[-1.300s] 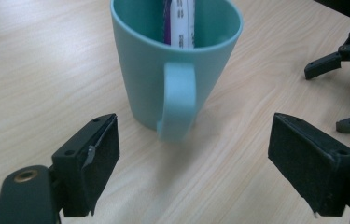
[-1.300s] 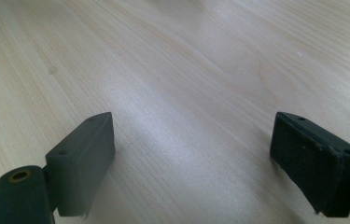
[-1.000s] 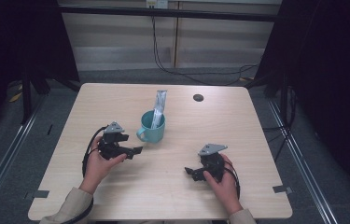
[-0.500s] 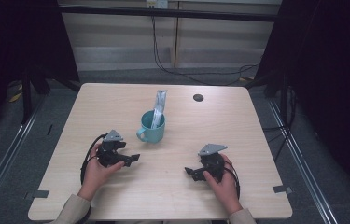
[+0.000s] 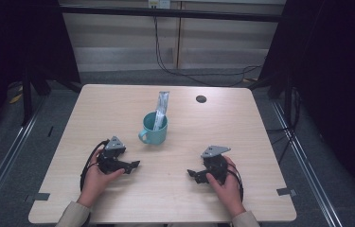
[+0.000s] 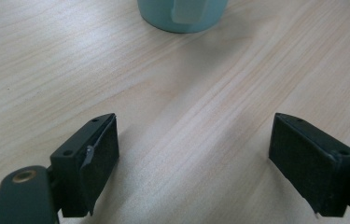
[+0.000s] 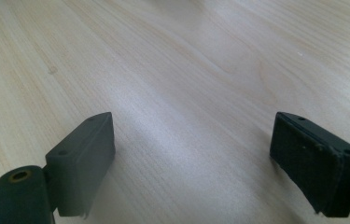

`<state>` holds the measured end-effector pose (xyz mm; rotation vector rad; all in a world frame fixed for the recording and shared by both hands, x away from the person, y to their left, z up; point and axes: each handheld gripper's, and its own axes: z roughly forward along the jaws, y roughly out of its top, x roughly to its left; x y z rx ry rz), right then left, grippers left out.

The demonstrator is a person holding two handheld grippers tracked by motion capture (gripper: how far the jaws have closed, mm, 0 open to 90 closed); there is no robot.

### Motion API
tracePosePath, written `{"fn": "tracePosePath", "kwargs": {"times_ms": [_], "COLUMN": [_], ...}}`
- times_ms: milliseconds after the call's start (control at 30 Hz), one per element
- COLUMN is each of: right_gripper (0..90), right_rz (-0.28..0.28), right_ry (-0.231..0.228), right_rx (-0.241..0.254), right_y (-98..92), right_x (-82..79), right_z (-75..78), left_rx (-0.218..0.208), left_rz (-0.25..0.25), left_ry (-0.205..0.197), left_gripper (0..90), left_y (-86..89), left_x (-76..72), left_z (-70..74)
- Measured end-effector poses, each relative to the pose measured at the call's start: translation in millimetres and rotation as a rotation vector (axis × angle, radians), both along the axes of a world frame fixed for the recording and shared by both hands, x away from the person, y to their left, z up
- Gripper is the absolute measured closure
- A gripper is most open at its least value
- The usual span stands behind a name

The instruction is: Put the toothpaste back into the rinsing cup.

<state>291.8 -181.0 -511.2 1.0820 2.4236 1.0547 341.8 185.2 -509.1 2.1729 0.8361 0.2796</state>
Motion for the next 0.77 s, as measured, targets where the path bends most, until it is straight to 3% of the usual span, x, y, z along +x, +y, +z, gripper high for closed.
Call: {"fn": "tracePosePath", "kwargs": {"times_ms": [67,767], "right_gripper": [13.5,13.5], "right_rz": [-0.001,0.001], "right_ry": [0.000,-0.001], "right_rx": [-0.002,-0.001], "right_y": [0.0,-0.1], "right_x": [0.0,0.0], "right_z": [0.1,0.0], "left_rx": [0.047,0.049], "left_rz": [-0.026,-0.031], "left_ry": [-0.028,-0.027], "left_gripper": [15.8,14.0], "left_y": [-2.3,-2.6], "left_x": [-1.5,-1.2], "left_z": [-0.1,-0.2]}}
